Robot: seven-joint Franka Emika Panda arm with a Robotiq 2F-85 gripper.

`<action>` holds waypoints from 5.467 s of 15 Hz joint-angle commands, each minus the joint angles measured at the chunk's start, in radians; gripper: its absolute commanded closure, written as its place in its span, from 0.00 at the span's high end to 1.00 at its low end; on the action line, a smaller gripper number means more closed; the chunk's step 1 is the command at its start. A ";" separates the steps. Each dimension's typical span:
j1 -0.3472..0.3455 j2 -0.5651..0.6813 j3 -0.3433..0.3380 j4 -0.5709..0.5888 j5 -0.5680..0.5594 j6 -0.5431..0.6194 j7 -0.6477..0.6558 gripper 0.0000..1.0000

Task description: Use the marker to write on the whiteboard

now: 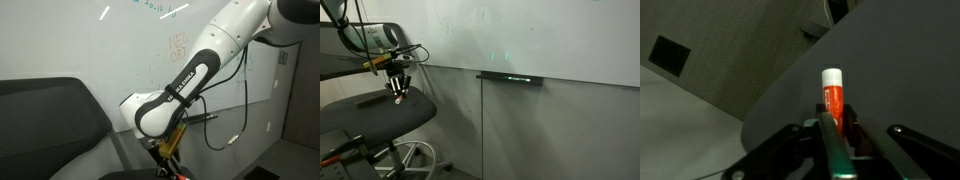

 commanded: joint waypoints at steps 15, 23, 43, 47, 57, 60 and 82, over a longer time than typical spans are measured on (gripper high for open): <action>-0.029 -0.272 0.027 -0.033 -0.426 -0.065 0.215 0.05; -0.054 -0.228 0.051 0.105 -0.494 -0.076 0.197 0.05; -0.044 -0.056 0.010 0.391 -0.524 -0.097 0.158 0.05; -0.041 -0.045 0.000 0.422 -0.530 -0.099 0.151 0.05; -0.020 -0.067 0.000 0.426 -0.573 -0.131 0.159 0.05; -0.009 -0.079 0.004 0.413 -0.613 -0.145 0.164 0.05; -0.057 -0.263 0.060 0.158 -0.692 -0.205 0.175 0.05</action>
